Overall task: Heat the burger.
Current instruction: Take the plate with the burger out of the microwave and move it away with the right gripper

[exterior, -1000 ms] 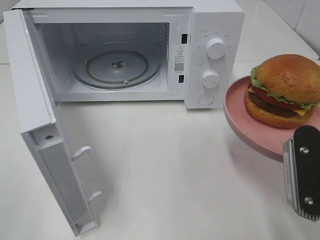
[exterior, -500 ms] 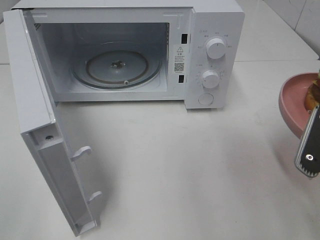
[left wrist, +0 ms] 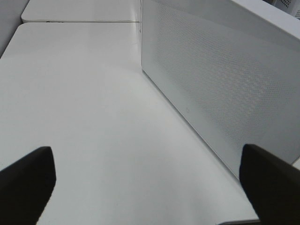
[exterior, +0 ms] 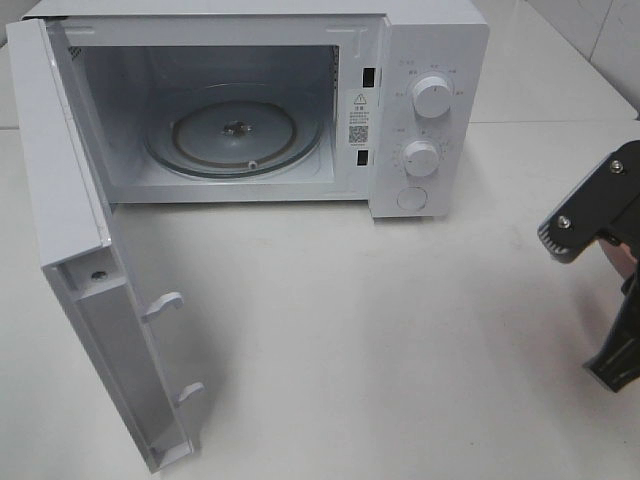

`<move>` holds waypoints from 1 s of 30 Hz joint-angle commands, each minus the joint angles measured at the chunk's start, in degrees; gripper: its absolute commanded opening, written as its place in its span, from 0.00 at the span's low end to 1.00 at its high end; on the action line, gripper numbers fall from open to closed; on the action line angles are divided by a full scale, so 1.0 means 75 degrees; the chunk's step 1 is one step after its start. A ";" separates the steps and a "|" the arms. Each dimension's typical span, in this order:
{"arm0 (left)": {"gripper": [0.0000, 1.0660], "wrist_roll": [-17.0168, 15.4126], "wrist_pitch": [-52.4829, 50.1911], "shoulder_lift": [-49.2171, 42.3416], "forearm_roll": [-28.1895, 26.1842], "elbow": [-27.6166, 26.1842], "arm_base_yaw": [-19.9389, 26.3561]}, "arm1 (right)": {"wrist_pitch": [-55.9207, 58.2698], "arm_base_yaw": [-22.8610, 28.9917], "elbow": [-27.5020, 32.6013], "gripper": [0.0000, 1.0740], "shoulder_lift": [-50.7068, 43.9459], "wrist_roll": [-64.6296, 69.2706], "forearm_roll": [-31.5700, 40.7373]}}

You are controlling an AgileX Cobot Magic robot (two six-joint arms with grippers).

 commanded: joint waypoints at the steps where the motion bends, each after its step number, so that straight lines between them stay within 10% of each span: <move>1: 0.94 0.0008 -0.0084 -0.0122 -0.0031 0.0023 -0.0015 | 0.0512 -0.0038 -0.0275 0.00 0.0374 0.0817 -0.0565; 30: 0.94 0.0008 -0.0084 -0.0122 -0.0031 0.0023 -0.0015 | 0.0642 -0.0038 -0.0489 0.01 0.4209 0.4118 -0.1108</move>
